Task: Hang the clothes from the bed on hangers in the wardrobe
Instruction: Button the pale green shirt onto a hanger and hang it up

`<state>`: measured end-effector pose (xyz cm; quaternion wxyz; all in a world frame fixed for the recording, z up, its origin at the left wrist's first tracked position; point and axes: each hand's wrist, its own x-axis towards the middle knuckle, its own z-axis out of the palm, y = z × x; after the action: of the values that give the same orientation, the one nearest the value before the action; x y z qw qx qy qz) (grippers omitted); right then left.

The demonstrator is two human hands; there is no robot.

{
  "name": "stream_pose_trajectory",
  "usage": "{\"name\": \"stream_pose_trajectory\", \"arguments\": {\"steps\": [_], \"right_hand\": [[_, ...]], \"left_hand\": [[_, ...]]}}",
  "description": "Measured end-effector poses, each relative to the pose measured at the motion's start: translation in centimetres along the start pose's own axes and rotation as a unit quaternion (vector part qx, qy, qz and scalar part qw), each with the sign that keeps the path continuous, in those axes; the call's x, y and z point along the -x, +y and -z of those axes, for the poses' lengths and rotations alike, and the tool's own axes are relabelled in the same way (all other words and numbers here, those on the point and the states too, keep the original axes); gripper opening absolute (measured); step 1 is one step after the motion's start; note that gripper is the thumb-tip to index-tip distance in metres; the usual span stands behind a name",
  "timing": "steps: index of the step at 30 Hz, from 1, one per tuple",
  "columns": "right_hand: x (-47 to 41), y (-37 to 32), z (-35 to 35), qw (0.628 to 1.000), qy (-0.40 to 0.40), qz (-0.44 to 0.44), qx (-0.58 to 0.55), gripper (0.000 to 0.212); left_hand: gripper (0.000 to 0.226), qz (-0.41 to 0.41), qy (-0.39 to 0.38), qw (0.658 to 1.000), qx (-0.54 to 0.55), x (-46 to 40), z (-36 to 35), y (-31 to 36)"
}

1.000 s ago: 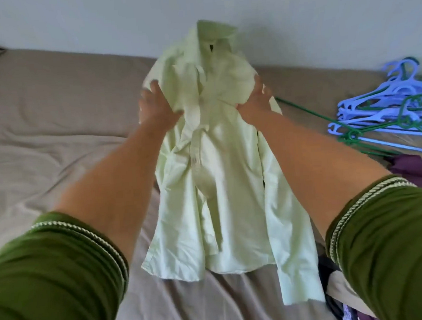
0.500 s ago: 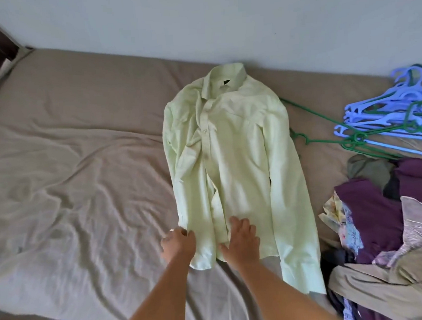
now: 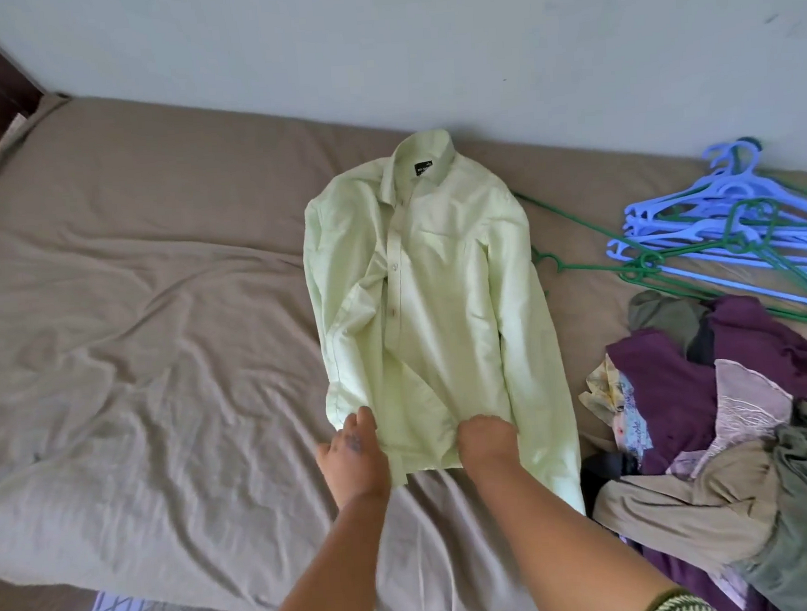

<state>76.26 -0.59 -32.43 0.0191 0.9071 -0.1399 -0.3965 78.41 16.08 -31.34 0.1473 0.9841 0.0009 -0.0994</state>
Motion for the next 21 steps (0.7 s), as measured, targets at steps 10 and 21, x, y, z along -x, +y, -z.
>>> {"name": "stream_pose_trajectory", "arguments": {"steps": [10,21], "right_hand": [[1.1,2.0,1.7,0.988,-0.109,-0.089,-0.056,0.033],[-3.8,-4.6,-0.6,0.959,-0.008,0.070,-0.276,0.078]], "left_hand": [[0.038,-0.269,-0.307,0.856,-0.318,3.3,-0.9,-0.9],[0.095,0.039,-0.306,0.949,-0.070,-4.1,-2.8,-2.0]]}}
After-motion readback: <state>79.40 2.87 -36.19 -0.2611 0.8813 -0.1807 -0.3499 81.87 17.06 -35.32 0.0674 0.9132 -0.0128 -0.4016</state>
